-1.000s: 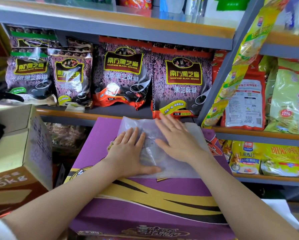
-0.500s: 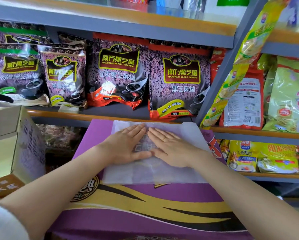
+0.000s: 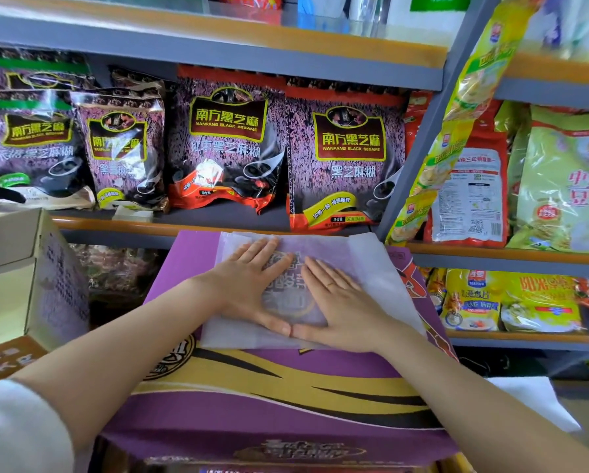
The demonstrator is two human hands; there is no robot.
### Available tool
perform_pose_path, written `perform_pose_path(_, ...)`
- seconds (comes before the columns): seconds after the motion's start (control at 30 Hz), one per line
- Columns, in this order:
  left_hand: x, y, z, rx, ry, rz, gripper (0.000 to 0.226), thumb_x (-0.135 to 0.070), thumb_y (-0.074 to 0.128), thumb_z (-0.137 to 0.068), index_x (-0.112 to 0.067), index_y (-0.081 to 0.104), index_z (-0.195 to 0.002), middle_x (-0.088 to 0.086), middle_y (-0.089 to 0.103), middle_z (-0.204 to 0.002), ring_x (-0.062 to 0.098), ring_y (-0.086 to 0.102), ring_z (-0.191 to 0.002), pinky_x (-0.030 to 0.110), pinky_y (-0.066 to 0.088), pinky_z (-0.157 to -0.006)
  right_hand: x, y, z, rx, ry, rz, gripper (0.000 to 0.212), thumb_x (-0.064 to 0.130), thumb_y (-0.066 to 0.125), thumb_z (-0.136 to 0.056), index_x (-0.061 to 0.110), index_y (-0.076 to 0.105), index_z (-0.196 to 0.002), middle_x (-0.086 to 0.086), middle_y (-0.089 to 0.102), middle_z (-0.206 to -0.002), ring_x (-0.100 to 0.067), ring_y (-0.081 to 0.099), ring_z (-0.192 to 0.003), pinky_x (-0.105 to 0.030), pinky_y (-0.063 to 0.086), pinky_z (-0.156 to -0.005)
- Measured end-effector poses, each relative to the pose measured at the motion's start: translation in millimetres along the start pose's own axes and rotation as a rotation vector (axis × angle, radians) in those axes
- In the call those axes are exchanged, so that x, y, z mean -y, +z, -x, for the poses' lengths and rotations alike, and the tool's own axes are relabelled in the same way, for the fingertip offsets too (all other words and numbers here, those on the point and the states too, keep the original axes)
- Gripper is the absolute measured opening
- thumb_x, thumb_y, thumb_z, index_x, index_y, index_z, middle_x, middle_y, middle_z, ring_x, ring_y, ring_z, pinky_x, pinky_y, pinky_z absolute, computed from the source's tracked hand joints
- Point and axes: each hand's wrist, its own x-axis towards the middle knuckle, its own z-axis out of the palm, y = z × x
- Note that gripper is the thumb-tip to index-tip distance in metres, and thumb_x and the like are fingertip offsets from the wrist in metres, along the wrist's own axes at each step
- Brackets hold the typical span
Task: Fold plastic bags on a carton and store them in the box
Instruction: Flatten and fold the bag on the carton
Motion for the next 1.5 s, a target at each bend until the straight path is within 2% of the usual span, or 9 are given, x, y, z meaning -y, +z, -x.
perform_pose_path(0.23,-42.3,6.1,5.2,-0.290,-0.036,0.120,0.133,-0.085,-0.031,-0.041,-0.016,0.008,-0.148,0.004,0.006,-0.157,0.017,0.004,-0.144,0.031,0.000,-0.115,-38.3,-3.9,17.3,-0.127,0.281,-0.044,0.070,0.050,0.022,-0.097,0.015,-0.008,-0.150,0.000,-0.018,-0.157,-0.013,-0.016,-0.144,-0.037,-0.006,-0.117)
perform_pose_path(0.47,-45.6,13.4,5.4,-0.266,-0.073,0.111,0.132,-0.088,-0.027,-0.040,-0.017,0.004,-0.148,0.002,0.001,-0.157,0.016,0.003,-0.144,0.031,0.004,-0.116,-58.4,-27.4,15.1,-0.283,0.302,-0.327,0.051,0.031,0.033,-0.100,0.009,0.026,-0.146,-0.008,0.015,-0.157,-0.022,0.015,-0.145,-0.035,0.015,-0.115)
perform_pose_path(0.77,-98.7,7.7,23.1,-0.463,0.289,0.127,0.064,-0.057,0.023,-0.091,-0.013,0.049,-0.131,0.011,0.047,-0.140,0.026,0.050,-0.124,0.037,0.037,-0.103,-87.1,-54.0,-44.8,-0.103,0.276,-0.116,0.025,0.014,0.036,-0.097,0.010,0.058,-0.108,-0.013,0.060,-0.103,-0.034,0.054,-0.102,-0.031,0.039,-0.069)
perform_pose_path(0.83,-107.7,13.6,25.6,-0.529,0.327,0.071,0.053,-0.049,0.036,-0.089,-0.013,0.058,-0.121,0.010,0.055,-0.131,0.024,0.059,-0.114,0.037,0.048,-0.091,-85.0,-53.4,-40.0,-0.118,0.247,-0.012,0.023,0.015,0.041,-0.095,0.014,0.058,-0.079,-0.009,0.055,-0.083,-0.032,0.051,-0.092,-0.032,0.034,-0.059)
perform_pose_path(0.97,-129.6,18.9,41.7,-0.568,0.344,0.047,0.051,-0.051,0.037,-0.087,-0.017,0.056,-0.120,0.007,0.056,-0.131,0.021,0.059,-0.112,0.031,0.050,-0.087,-90.6,-48.9,-21.9,-0.216,0.249,0.209,0.029,0.029,0.048,-0.094,0.012,0.060,-0.114,-0.015,0.055,-0.116,-0.034,0.048,-0.111,-0.037,0.040,-0.087)
perform_pose_path(1.17,-155.5,49.9,69.0,-0.563,0.243,-0.031,0.067,-0.068,0.034,-0.081,-0.019,0.045,-0.125,0.005,0.055,-0.132,0.018,0.057,-0.115,0.029,0.049,-0.091,-82.5,-36.0,33.5,-0.116,0.195,-0.039,0.041,0.020,0.051,-0.089,0.014,0.032,-0.053,-0.004,0.032,-0.057,-0.024,0.041,-0.068,-0.033,0.018,-0.050)
perform_pose_path(1.27,-167.9,68.4,85.2,-0.607,0.247,-0.030,0.068,-0.047,0.064,-0.066,-0.016,0.046,-0.125,0.006,0.058,-0.128,0.020,0.058,-0.114,0.029,0.044,-0.097,-70.5,-19.8,75.0,-0.122,0.165,-0.370,0.022,0.022,0.060,-0.083,0.015,0.042,-0.073,-0.004,0.039,-0.070,-0.019,0.038,-0.062,-0.030,0.022,-0.051)
perform_pose_path(1.37,-172.2,75.8,104.3,-0.672,0.223,0.103,0.057,-0.019,0.049,-0.067,-0.011,0.052,-0.123,0.007,0.061,-0.125,0.020,0.055,-0.117,0.025,0.032,-0.105,-50.7,-14.5,114.8,-0.076,0.165,-0.797,0.042,0.016,0.063,-0.084,0.027,0.039,-0.116,0.003,0.050,-0.074,-0.014,0.046,-0.049,-0.022,0.034,-0.042)
perform_pose_path(1.5,-169.7,73.2,131.0,-0.632,0.188,0.665,0.044,-0.018,0.040,-0.088,-0.026,0.047,-0.130,-0.007,0.054,-0.132,0.004,0.046,-0.124,0.018,0.034,-0.104,-40.1,-18.9,145.5,-0.049,0.074,-0.931,0.020,0.029,0.052,-0.094,0.030,0.052,-0.114,0.003,0.055,-0.074,-0.008,0.052,-0.055,-0.021,0.036,-0.049)
